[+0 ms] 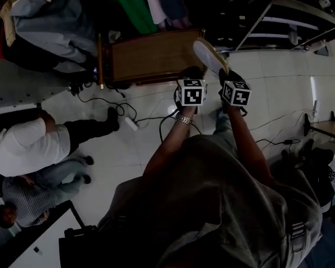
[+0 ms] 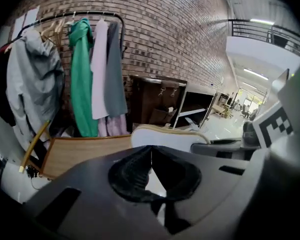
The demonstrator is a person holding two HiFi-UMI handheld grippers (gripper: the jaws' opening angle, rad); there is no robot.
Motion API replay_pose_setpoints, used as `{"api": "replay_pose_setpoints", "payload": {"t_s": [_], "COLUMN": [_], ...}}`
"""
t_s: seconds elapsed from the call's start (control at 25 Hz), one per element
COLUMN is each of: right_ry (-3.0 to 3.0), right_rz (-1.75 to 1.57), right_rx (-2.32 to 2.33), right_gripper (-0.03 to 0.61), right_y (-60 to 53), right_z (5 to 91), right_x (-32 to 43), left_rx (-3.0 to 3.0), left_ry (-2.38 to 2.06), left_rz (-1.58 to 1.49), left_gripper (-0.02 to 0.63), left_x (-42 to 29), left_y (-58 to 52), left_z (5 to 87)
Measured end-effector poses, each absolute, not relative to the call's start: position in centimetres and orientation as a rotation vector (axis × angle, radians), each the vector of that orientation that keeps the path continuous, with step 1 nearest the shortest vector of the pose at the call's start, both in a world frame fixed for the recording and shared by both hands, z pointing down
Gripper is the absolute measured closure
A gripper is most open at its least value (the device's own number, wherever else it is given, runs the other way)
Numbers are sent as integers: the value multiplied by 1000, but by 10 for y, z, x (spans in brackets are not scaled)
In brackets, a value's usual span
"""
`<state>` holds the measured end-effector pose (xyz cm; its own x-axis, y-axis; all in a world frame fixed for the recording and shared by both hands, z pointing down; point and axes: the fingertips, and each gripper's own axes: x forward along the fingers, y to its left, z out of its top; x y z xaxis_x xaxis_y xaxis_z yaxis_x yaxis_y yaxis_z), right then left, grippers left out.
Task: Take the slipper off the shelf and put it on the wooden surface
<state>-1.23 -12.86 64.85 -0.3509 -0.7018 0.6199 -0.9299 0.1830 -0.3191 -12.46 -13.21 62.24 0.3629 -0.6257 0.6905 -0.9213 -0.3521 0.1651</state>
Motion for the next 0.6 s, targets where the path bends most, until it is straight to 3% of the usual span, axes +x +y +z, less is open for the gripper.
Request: {"api": "replay_pose_setpoints", "payload": {"t_s": [0.12,0.28,0.6], "right_ry": [-2129,-2104,-1861], "right_rz": [1013,1095,1233], "right_rx": [1521,1471,1680], "right_gripper": [517,517,517], "right_y": [-111,-95,-147], "right_z": [646,641,728], "right_x": [-77,-131,-127], "left_rx": [2045,1994,1991], "left_ry": [-1375,-1376,-1404], "left_rz": [737,641,646], "left_gripper": [609,607,608], "left_x": [-193,-231,-257], "left_y": [-116,-102,-94], "left_z": [628,619,612]}}
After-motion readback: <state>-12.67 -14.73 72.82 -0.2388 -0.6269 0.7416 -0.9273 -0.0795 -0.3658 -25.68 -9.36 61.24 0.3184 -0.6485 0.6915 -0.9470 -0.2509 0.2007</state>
